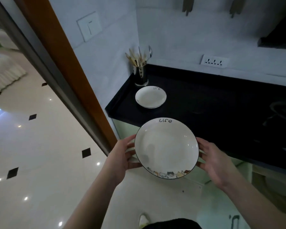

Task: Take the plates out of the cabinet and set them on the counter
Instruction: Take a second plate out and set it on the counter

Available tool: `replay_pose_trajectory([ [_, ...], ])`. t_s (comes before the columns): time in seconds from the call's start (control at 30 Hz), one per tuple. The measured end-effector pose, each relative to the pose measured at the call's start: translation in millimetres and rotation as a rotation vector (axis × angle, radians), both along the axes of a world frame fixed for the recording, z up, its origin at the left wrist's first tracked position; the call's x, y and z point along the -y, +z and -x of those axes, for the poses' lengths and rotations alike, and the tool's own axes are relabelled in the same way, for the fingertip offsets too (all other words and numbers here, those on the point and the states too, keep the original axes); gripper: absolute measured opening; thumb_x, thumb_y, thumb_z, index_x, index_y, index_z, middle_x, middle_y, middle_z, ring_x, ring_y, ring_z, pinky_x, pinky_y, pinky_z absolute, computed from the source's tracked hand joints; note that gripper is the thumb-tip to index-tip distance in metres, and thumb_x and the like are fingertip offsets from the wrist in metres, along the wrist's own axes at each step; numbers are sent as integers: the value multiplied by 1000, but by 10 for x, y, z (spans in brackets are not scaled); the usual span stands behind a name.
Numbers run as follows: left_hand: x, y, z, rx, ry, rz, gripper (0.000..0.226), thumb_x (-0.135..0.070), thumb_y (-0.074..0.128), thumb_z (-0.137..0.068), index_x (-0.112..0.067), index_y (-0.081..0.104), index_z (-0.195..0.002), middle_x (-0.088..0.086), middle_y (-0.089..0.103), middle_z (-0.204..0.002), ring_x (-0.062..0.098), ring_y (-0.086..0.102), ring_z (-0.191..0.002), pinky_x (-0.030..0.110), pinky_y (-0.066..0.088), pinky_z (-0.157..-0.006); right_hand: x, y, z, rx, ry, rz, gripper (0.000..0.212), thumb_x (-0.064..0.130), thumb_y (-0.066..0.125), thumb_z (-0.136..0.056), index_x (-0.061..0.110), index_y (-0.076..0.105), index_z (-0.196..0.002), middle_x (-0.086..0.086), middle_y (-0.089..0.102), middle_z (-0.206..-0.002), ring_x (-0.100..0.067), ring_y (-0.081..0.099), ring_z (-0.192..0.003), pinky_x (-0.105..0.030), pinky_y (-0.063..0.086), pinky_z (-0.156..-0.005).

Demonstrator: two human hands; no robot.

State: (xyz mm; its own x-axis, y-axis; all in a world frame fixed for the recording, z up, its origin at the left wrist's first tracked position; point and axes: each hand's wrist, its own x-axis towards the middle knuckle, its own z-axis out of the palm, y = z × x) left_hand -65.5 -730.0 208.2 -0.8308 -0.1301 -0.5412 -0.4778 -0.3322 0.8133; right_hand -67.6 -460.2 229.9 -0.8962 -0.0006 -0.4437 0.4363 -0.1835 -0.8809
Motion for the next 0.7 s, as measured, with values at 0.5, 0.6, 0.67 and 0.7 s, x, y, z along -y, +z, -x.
replay_pose_trajectory([
  [0.5, -357, -79, 1400, 29, -393, 1, 25, -41, 64, -87, -35, 74, -108, 0, 72, -113, 18, 68, -105, 46, 61, -71, -398, -156, 566, -43, -197, -170, 36, 9, 47, -98, 36, 66, -111, 12, 71, -110, -6, 67, -100, -24, 58, -68],
  [0.6, -568, -160, 1728, 4, -468, 13, 31, -40, 54, -91, -31, 72, -115, 4, 72, -115, 23, 69, -104, 49, 60, -76, -564, -277, 834, -12, -212, -152, 36, 6, 47, -98, 34, 66, -111, 10, 73, -108, -11, 69, -99, -27, 57, -70],
  [0.67, -718, -225, 1923, 38, -449, 19, 32, -40, 52, -91, -31, 73, -113, 3, 73, -114, 24, 70, -102, 51, 60, -77, -660, -348, 1026, 11, -198, -154, 34, 7, 49, -98, 35, 65, -109, 12, 73, -105, -8, 69, -98, -24, 57, -67],
  [0.7, -806, -260, 2016, 60, -427, 19, 31, -40, 51, -90, -31, 73, -111, 0, 74, -112, 22, 71, -100, 50, 61, -74, -708, -377, 1127, 30, -197, -153, 30, 11, 49, -98, 35, 65, -107, 14, 73, -103, -5, 69, -96, -23, 57, -66],
])
